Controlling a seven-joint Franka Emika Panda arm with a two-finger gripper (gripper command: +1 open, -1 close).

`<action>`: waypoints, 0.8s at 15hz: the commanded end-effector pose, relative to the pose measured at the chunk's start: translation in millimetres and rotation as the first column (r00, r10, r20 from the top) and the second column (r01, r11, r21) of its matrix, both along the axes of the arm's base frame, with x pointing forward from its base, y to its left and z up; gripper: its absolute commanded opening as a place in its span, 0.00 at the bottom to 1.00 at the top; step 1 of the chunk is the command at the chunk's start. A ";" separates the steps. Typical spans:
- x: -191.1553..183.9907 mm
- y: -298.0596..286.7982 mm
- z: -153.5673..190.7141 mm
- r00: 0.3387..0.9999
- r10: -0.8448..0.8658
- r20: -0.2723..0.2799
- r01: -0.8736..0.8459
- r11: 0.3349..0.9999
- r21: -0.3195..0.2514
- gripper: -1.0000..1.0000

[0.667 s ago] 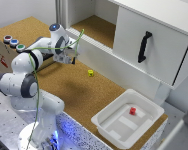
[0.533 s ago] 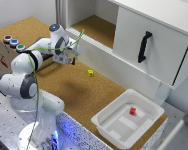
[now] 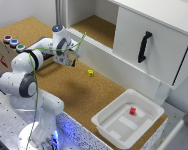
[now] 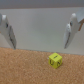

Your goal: Grasp the yellow block

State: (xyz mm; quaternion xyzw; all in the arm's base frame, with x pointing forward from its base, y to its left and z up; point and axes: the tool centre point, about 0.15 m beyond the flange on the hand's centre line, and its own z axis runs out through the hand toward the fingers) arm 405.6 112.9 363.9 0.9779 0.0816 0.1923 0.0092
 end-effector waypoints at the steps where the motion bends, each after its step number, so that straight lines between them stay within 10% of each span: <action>1: 61.8 -9.5 -58.8 0.985 0.068 -0.158 -0.062 0.997 0.042 1.00; 12: 102.6 -25.2 -135.2 0.968 -0.109 -0.226 0.120 0.992 0.037 1.00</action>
